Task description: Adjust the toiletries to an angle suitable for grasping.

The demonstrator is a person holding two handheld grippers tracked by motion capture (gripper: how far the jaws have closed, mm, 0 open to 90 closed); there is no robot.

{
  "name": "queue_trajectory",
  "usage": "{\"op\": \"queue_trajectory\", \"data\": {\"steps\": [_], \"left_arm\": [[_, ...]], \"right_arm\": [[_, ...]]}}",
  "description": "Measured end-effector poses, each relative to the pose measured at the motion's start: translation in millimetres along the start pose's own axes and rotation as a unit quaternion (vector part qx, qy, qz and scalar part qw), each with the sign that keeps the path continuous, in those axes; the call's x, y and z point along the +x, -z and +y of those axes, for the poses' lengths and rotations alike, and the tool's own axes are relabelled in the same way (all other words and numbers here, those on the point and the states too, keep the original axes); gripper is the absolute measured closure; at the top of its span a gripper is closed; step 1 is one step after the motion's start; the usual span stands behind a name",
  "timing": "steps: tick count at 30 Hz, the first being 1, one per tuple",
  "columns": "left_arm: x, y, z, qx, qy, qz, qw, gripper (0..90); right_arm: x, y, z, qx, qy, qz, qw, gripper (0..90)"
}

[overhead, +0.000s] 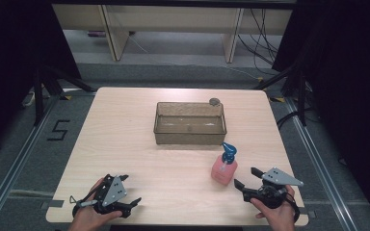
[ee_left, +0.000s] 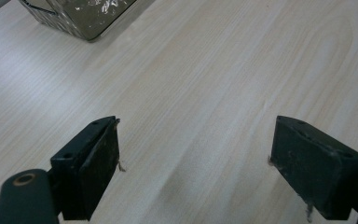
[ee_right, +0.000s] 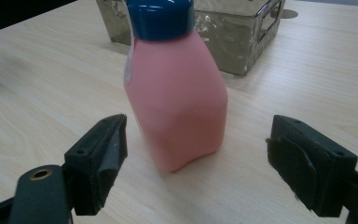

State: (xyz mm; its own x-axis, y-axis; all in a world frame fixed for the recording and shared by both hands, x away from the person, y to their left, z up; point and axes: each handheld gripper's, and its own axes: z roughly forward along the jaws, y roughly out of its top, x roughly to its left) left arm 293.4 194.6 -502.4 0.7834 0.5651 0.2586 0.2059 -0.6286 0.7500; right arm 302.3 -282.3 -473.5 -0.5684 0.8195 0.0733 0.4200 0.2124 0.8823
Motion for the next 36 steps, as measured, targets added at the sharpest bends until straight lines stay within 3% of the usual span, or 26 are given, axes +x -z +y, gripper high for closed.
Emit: {"op": "queue_trajectory", "data": {"steps": [7, 8, 10, 12, 13, 14, 15, 16, 20, 21, 26, 27, 32, 34, 36], "left_arm": [[0.7, 0.2, 0.0, 0.004, -0.005, 0.005, 1.0, 15.0], [0.7, 0.2, 0.1, 0.004, -0.005, 0.005, 1.0, 15.0], [0.3, 0.2, 0.1, 0.004, -0.005, 0.0, 1.0, 15.0], [0.5, -0.2, 0.0, 0.005, -0.006, 0.006, 1.0, 15.0], [0.3, -0.2, 0.1, 0.004, -0.004, 0.006, 1.0, 15.0], [0.0, 0.0, 0.1, 0.003, -0.004, 0.0, 1.0, 15.0], [0.0, 0.0, 0.0, 0.005, -0.003, -0.003, 1.0, 15.0], [0.5, 0.0, -0.1, 0.006, -0.004, -0.003, 1.0, 15.0], [0.3, -0.3, 0.0, 0.006, -0.002, -0.003, 1.0, 15.0], [1.4, 0.1, -0.4, 0.01, -0.01, -0.004, 0.9999, 15.0], [0.3, -0.4, -0.1, 0.006, -0.002, -0.003, 1.0, 15.0], [1.4, 0.1, -0.3, 0.01, -0.008, -0.003, 0.9999, 15.0], [1.7, 0.3, -0.4, 0.009, -0.008, -0.003, 0.9999, 15.0], [1.5, 0.3, -0.3, 0.008, -0.008, 0.0, 0.9999, 15.0], [1.6, 0.3, -0.4, 0.009, -0.008, -0.003, 0.9999, 15.0]], "right_arm": [[1.9, -1.5, 1.7, -0.004, 0.001, 0.002, 1.0, 20.7], [3.9, -1.4, 1.8, 0.002, -0.011, 0.003, 0.9999, 20.7], [3.0, -3.0, 3.0, 0.0, 0.005, 0.002, 1.0, 20.1], [5.4, -4.7, 2.6, -0.003, -0.006, 0.005, 1.0, 20.1], [3.8, -4.8, 3.5, -0.003, 0.012, 0.001, 0.9999, 20.1], [7.3, -4.8, 4.1, 0.002, -0.007, 0.004, 1.0, 20.0], [5.0, -5.6, 5.2, -0.004, 0.013, 0.002, 0.9999, 20.0], [6.7, -5.7, 6.1, -0.003, 0.006, 0.004, 1.0, 20.0], [6.6, -8.3, 10.4, -0.002, 0.015, 0.003, 0.9999, 20.0], [6.1, -9.2, 12.4, -0.008, 0.023, 0.002, 0.9997, 20.0], [9.9, -15.2, 17.1, -0.022, 0.021, 0.01, 0.9995, 20.8], [8.7, -16.4, 19.4, -0.022, 0.035, 0.01, 0.9991, 21.0], [9.8, -17.2, 21.5, -0.021, 0.017, 0.013, 0.9995, 21.0], [6.9, -17.6, 22.6, -0.029, 0.028, 0.006, 0.9992, 21.0], [7.3, -18.8, 22.6, -0.032, 0.021, 0.015, 0.9992, 21.0]]}}
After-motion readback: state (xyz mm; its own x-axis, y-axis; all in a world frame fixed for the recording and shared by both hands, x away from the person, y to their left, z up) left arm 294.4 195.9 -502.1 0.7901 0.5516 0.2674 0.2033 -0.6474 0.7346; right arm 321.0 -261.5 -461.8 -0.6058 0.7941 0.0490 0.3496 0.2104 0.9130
